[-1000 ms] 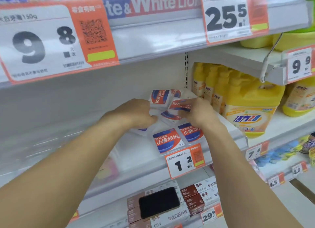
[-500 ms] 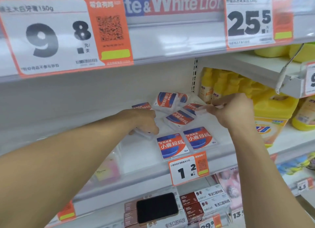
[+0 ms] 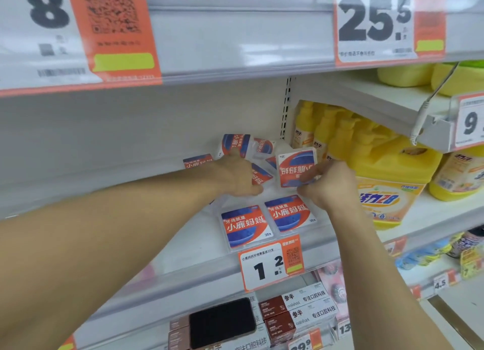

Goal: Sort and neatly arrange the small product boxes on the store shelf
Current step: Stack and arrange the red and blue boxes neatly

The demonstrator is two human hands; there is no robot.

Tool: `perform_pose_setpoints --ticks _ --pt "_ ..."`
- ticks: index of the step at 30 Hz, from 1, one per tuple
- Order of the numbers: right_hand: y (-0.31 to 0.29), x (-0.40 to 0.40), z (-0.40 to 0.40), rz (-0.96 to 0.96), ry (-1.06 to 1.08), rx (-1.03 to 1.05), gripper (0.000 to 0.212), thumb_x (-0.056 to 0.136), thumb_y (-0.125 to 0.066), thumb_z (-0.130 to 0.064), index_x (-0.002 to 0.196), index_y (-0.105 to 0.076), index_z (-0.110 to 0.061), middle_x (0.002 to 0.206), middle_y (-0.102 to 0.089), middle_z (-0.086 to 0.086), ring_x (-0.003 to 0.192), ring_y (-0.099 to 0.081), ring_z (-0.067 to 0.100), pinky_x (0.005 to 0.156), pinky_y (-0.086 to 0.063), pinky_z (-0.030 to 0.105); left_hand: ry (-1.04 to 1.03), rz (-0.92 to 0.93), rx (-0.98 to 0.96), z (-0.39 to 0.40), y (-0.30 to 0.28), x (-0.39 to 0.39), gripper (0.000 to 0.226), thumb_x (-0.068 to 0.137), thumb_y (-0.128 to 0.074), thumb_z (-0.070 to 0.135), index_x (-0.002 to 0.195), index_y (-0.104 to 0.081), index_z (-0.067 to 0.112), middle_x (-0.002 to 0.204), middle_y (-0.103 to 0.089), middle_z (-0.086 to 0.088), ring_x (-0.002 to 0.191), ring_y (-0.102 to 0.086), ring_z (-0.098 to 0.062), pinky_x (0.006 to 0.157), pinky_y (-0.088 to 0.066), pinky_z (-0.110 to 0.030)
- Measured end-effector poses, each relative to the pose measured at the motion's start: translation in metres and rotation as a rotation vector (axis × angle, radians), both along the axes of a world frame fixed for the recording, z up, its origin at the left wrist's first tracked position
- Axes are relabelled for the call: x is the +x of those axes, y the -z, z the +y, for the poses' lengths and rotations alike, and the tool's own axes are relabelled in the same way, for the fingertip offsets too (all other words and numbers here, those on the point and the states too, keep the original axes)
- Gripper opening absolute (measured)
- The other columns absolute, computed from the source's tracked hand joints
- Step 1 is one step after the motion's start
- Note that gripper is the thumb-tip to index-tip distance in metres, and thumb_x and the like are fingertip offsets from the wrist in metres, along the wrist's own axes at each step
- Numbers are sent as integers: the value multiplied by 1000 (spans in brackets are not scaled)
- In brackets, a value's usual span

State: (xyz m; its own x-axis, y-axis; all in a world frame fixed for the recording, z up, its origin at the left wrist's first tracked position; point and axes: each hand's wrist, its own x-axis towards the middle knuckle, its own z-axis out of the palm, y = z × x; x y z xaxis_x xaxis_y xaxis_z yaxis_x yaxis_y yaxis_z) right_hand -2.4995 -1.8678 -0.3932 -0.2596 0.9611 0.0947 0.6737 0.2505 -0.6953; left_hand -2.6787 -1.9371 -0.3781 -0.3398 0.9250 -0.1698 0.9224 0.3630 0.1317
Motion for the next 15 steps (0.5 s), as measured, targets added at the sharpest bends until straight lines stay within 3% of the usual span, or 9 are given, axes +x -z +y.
perform_pose_setpoints --ticks 5,8,10,12,15 --pt "-2 -9 -3 181 -41 43 23 82 -78 -23 99 -62 -20 110 -68 0 84 -59 13 57 -45 18 -114 -78 39 -3 2 -26 52 81 -68 51 121 -54 20 109 -62 -2 93 -63 -18 82 -54 -29" --pt "-8 -12 -7 500 43 111 39 79 -81 -23 105 -53 -19 106 -69 -1 88 -67 12 74 -59 33 -131 -130 74 -8 1 -37 57 73 -76 51 117 -54 22 103 -64 2 87 -63 -16 76 -54 -29" --pt "-13 -13 -10 636 39 165 28 81 -79 -25 100 -58 -22 96 -69 -8 86 -68 7 81 -60 35 -122 -124 145 -12 -1 -40 64 66 -82 49 117 -52 24 106 -64 3 90 -63 -16 76 -54 -31" --pt "-16 -18 -14 631 -34 200 15 87 -74 -25 97 -64 -23 92 -68 -15 87 -67 4 81 -60 31 -118 -119 255 -16 -3 -41 74 63 -85 48 122 -47 24 112 -62 2 96 -62 -18 82 -56 -35" --pt "-11 -27 -17 460 -189 218 15 94 -66 -16 107 -68 -23 107 -68 -14 98 -61 1 75 -54 17 -131 -162 355 -20 -8 -37 83 67 -79 55 134 -37 29 120 -55 3 98 -59 -18 84 -57 -39"
